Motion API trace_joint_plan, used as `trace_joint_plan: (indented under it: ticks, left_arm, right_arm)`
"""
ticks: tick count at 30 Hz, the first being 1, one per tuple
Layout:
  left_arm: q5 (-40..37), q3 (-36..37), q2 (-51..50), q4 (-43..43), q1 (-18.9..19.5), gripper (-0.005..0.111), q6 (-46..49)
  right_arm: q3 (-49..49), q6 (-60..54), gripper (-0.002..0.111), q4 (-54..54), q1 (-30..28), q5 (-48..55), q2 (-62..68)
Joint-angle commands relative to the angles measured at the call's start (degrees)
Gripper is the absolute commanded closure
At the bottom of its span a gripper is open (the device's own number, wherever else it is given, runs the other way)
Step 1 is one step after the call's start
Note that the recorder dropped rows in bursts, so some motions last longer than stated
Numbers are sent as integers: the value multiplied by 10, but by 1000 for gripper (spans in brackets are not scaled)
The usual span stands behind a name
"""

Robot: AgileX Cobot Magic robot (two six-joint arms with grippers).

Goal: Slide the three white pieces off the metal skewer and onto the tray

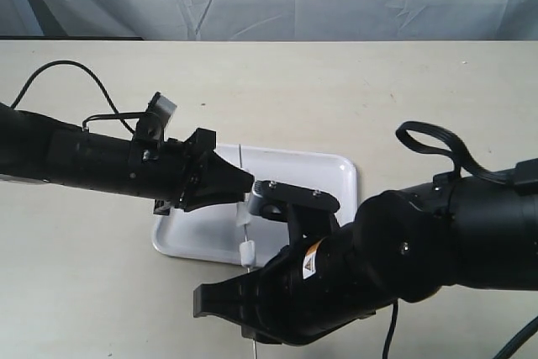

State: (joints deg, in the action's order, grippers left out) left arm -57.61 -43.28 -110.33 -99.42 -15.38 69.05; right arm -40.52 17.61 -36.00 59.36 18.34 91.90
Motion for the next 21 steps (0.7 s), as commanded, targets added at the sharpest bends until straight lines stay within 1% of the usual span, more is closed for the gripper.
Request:
trace_joint_plan:
  ticks: [1, 9, 14, 18, 21]
  left_arm:
    - [-2, -1, 0, -5, -1, 82, 6]
    - [18, -1, -3, -5, -1, 82, 6]
    - [23, -1, -3, -5, -1, 82, 6]
    - [24, -1, -3, -5, -1, 87, 6]
    - [33, -1, -3, -5, -1, 87, 6]
  right_arm:
    - [2, -4, 109, -1, 1, 11, -4]
    - [2, -4, 109, -7, 1, 48, -4]
    - [2, -5, 109, -12, 1, 53, -4]
    - [2, -16, 109, -22, 1, 53, -4]
    - [2, -16, 109, -22, 1, 53, -4]
